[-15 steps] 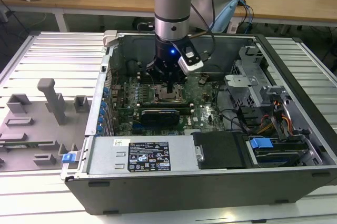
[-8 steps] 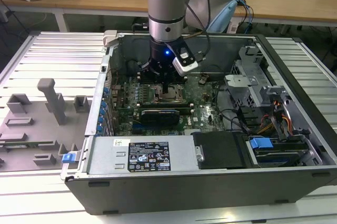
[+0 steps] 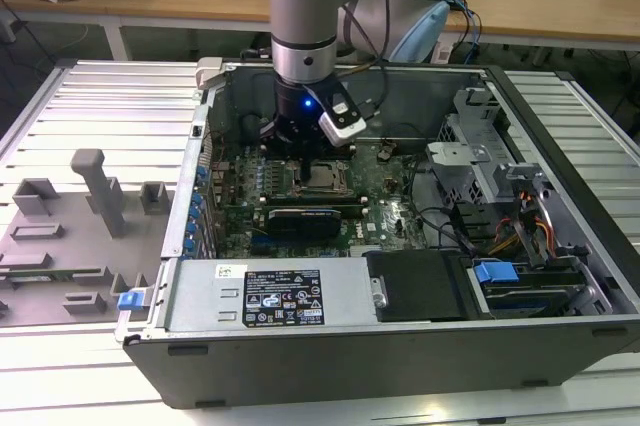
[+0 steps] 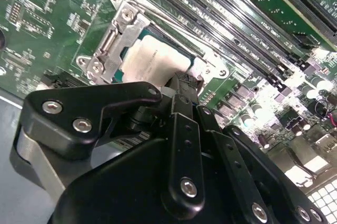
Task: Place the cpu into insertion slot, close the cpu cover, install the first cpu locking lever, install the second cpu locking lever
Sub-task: 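Close the cpu cover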
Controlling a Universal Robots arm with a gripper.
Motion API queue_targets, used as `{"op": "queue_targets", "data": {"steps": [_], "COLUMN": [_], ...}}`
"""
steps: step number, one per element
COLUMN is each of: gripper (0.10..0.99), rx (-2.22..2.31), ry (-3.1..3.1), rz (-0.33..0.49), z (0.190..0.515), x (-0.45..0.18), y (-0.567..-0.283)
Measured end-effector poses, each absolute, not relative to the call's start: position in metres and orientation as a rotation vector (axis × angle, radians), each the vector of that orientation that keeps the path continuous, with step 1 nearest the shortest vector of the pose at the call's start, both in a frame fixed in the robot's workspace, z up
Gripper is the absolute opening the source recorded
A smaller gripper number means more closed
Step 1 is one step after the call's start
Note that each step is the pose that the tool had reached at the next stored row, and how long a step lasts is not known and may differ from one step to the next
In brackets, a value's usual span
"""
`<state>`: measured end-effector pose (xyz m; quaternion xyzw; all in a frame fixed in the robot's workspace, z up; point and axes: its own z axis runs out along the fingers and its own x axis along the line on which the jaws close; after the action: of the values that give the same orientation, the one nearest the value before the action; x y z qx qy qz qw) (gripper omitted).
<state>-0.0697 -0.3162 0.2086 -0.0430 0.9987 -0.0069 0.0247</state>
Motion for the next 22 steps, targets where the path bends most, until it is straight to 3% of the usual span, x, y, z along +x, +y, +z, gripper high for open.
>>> {"op": "queue_targets", "data": {"steps": [22], "gripper": [0.106], "rx": [-0.152], "ry": [3.088], "rz": [-0.021], "z": [0.2129], "x": [-0.0674], "y": [-0.3220]}}
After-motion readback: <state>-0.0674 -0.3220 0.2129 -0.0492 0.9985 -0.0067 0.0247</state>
